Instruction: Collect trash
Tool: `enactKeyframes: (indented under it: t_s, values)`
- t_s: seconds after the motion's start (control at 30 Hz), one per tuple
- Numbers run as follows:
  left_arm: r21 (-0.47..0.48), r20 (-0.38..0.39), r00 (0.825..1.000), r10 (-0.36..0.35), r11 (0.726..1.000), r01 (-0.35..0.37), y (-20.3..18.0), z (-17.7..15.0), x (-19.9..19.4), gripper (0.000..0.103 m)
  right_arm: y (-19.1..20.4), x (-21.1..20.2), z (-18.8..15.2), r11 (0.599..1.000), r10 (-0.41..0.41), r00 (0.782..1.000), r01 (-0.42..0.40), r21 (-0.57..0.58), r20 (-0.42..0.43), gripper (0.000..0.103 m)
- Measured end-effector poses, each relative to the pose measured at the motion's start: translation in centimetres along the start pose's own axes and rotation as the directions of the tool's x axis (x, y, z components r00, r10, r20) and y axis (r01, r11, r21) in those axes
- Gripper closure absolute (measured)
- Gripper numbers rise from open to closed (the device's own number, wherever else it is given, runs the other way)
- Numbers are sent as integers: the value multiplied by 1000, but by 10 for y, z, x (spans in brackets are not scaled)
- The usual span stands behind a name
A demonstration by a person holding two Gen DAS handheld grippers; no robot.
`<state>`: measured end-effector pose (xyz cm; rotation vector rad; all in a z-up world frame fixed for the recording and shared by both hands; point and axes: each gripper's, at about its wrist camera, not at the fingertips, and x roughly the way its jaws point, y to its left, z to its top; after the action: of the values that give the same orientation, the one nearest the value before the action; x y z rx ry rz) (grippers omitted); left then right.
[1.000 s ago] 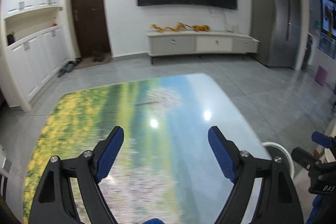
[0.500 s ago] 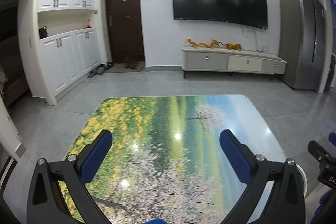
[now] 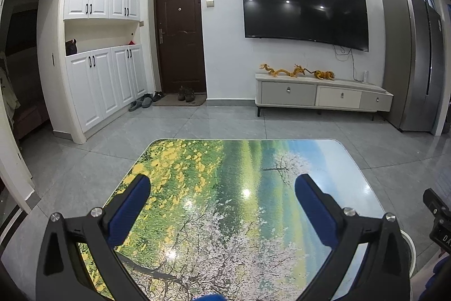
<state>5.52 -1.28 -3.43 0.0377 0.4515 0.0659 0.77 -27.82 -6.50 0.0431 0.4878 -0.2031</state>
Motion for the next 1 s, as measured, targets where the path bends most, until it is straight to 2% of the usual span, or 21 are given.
enactKeyframes:
  t_s: [0.3, 1.0]
  values:
    - [-12, -6, 1000, 8, 1000, -8, 5, -2, 6, 0, -11, 5, -8, 999, -37, 999, 37, 36, -3, 0]
    - [-10, -25, 1000, 1, 1000, -1, 4, -10, 13, 0, -19, 9, -15, 996, -67, 998, 68, 53, -10, 0]
